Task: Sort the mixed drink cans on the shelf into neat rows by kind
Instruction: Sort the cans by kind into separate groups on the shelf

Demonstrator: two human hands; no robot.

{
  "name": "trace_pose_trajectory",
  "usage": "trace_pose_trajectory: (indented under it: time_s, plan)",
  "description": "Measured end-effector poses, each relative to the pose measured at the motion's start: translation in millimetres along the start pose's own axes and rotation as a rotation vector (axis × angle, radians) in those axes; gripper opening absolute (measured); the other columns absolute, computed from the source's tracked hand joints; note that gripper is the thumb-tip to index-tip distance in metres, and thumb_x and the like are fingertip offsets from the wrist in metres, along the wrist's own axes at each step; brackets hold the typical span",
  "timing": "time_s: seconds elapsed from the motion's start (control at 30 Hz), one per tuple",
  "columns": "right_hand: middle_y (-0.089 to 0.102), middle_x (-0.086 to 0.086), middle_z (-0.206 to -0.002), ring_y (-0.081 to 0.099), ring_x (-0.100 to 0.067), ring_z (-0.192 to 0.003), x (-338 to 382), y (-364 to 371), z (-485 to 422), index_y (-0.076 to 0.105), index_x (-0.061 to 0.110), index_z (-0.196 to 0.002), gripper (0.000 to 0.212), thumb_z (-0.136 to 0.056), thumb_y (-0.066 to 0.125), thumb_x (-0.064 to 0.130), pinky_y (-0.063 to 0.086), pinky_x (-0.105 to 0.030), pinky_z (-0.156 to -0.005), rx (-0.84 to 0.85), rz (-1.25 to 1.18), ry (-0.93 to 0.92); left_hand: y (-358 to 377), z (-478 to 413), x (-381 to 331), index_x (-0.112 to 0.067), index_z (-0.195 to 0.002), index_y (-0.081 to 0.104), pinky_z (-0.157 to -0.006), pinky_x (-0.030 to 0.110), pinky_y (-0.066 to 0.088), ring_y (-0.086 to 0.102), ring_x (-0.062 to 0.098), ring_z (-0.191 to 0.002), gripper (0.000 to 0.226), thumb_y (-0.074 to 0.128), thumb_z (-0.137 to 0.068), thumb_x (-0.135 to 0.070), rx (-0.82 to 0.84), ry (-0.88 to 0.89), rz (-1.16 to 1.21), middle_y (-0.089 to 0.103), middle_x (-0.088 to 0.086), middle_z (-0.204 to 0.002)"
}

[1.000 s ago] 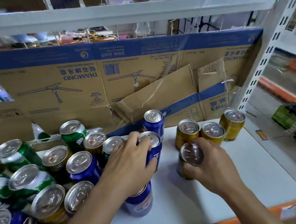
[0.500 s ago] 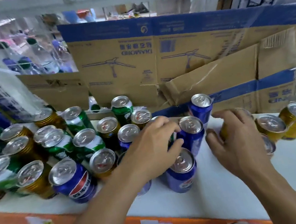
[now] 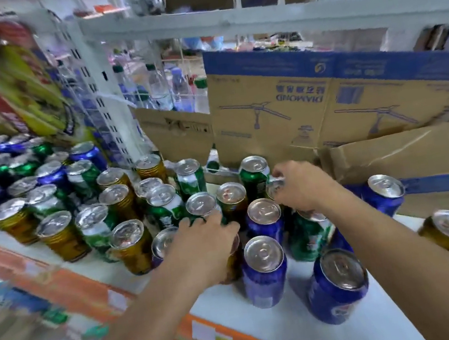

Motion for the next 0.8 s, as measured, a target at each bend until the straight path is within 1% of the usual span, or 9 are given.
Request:
trace_pose_trajectory:
  time_s: [0.07,0.17,0.27,0.33,0.43,0.57,0.67,0.73,0.8]
  plan:
    - [0.065,-0.009,-0.107,0.060,-0.028,-0.098,3.8,1.5,-9.6,0.060,0.013,-0.111,0.029,-0.083,0.060,0.019,0.049,-0.032,-0.079,0.118,0.019,-0.021,-2.4,-3.2,-1.3,-0.025,-0.138,0.039,-0.097,0.043,0.038,0.052,0.034,-0.115,0.062,0.068,-0.084,-0.024,0.021,-0.007,-0.025,0.030,0.008,-0.139]
    - [0.061,-0.002,-0.095,0.058,-0.026,-0.091,1.8,1.1,-14.5,0.059,0.013,-0.096,0.018,-0.079,0.063,0.012,0.046,-0.031,-0.073,0.234,0.085,-0.052,-5.5,-3.7,2.8,-0.023,-0.131,0.046,-0.078,0.036,0.046,0.059,0.033,-0.104,0.062,0.075,-0.077,-0.028,0.050,0.019,0.024,0.035,0.007,-0.131]
    - [0.055,-0.001,-0.106,0.050,-0.022,-0.095,-5.0,8.7,-15.6,0.050,0.018,-0.118,0.047,-0.076,0.072,0.015,0.042,-0.030,-0.079,0.233,0.056,-0.042,-13.2,-1.3,12.2,-0.029,-0.129,0.046,-0.083,0.040,0.054,0.059,0.028,-0.107,0.069,0.081,-0.070,-0.030,0.061,0.034,0.090,0.047,0.002,-0.129]
    - [0.060,-0.005,-0.116,0.053,-0.023,-0.096,-8.6,9.9,-17.7,0.053,0.018,-0.120,0.047,-0.078,0.072,0.019,0.042,-0.030,-0.079,0.145,0.004,-0.034,-26.7,1.3,20.9,-0.035,-0.131,0.045,-0.082,0.036,0.055,0.058,0.022,-0.107,0.072,0.081,-0.069,-0.029,0.032,0.034,0.183,0.054,-0.002,-0.127]
    - [0.063,-0.005,-0.111,0.057,-0.022,-0.096,-8.3,-6.2,-11.2,0.060,0.019,-0.118,0.053,-0.071,0.082,0.025,0.045,-0.028,-0.075,0.039,-0.065,-0.013,-56.6,9.3,36.8,-0.040,-0.128,0.046,-0.079,0.025,0.048,0.051,0.011,-0.105,0.070,0.083,-0.069,-0.032,-0.037,0.036,0.401,0.052,-0.011,-0.122]
    - [0.063,-0.006,-0.111,0.053,-0.018,-0.090,-2.4,-42.5,10.5,0.057,0.019,-0.122,0.053,-0.074,0.079,0.027,0.040,-0.025,-0.073,-0.197,-0.194,-0.034,-98.9,16.8,49.0,-0.047,-0.118,0.048,-0.074,0.015,0.038,0.048,0.004,-0.097,0.064,0.084,-0.066,-0.039,-0.238,0.090,0.562,0.048,-0.018,-0.110]
    - [0.055,-0.006,-0.129,0.051,-0.022,-0.114,-4.7,-63.6,34.2,0.044,0.023,-0.140,0.070,-0.078,0.077,0.028,0.035,-0.022,-0.085,-0.392,-0.293,-0.054,-120.0,11.7,36.9,-0.052,-0.113,0.047,-0.076,0.011,0.033,0.047,0.002,-0.098,0.064,0.085,-0.062,-0.042,-0.369,0.165,0.659,0.046,-0.023,-0.109]
    - [0.058,-0.003,-0.122,0.049,-0.020,-0.117,-12.0,-75.7,54.6,0.051,0.022,-0.135,0.062,-0.079,0.076,0.028,0.036,-0.024,-0.089,-0.519,-0.345,-0.064,-126.4,5.2,20.3,-0.053,-0.112,0.049,-0.077,0.008,0.032,0.048,-0.004,-0.100,0.064,0.085,-0.059,-0.049,-0.409,0.228,0.724,0.046,-0.024,-0.111]
    - [0.065,0.005,-0.099,0.057,-0.016,-0.099,-25.3,-85.3,75.5,0.066,0.022,-0.111,0.037,-0.076,0.076,0.028,0.044,-0.028,-0.078,-0.610,-0.392,-0.082,-129.8,-3.5,-0.1,-0.055,-0.109,0.050,-0.077,0.008,0.033,0.045,-0.012,-0.104,0.064,0.079,-0.052,-0.054,-0.430,0.303,0.771,0.047,-0.026,-0.111]
Point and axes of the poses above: each hand's wrist, its own z-axis away from the middle knuckle, its own y-axis out of the palm, x = y × z, the point moved 3 cm from there along -z, towards the middle knuckle
